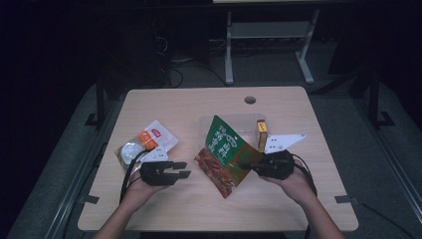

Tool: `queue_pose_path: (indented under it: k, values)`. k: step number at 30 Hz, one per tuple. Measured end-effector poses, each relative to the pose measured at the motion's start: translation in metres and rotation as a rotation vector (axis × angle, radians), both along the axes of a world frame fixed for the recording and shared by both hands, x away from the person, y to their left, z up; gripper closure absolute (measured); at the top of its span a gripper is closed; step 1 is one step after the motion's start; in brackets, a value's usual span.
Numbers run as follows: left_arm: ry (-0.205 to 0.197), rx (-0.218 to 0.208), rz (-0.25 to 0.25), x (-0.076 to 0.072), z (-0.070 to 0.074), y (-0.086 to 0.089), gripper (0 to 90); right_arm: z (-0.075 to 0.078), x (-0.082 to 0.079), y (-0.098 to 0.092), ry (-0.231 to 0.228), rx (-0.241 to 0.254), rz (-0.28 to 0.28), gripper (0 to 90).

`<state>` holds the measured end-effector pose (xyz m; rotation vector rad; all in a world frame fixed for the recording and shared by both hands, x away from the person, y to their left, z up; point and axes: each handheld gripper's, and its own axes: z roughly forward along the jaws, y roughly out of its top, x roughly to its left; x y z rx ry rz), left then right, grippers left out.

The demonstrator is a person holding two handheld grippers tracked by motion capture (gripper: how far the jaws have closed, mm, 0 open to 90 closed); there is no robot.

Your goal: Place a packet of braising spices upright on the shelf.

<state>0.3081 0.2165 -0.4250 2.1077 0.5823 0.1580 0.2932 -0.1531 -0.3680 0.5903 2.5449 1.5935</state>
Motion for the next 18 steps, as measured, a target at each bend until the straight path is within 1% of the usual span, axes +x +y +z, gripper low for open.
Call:
queue_pose_path:
  k: [2,6,8,12,13,15,18]
  values:
    - [0.001,-0.003,0.001,0.0,-0.001,0.0,54.0,0.005,-0.001,0.0,-0.011,-0.008,0.007,90.0]
    - [0.005,0.014,-0.01,0.0,-0.003,-0.001,46.0,0.015,-0.003,0.0,-0.042,-0.053,0.018,90.0]
    - [0.013,0.023,-0.014,0.0,-0.005,-0.003,42.8,0.019,-0.003,-0.002,-0.044,-0.05,0.019,90.0]
    - [0.017,0.042,-0.043,0.0,-0.009,-0.007,36.7,0.027,-0.005,-0.006,-0.055,-0.063,0.019,90.0]
    - [0.017,0.053,-0.054,0.0,-0.009,-0.008,35.3,0.028,-0.005,-0.007,-0.061,-0.065,0.021,90.0]
    - [0.016,0.047,-0.056,-0.001,-0.012,-0.011,31.9,0.033,-0.006,-0.008,-0.067,-0.068,0.022,90.0]
    - [0.017,0.058,-0.061,-0.001,-0.014,-0.013,29.4,0.038,-0.006,-0.011,-0.076,-0.075,0.026,90.0]
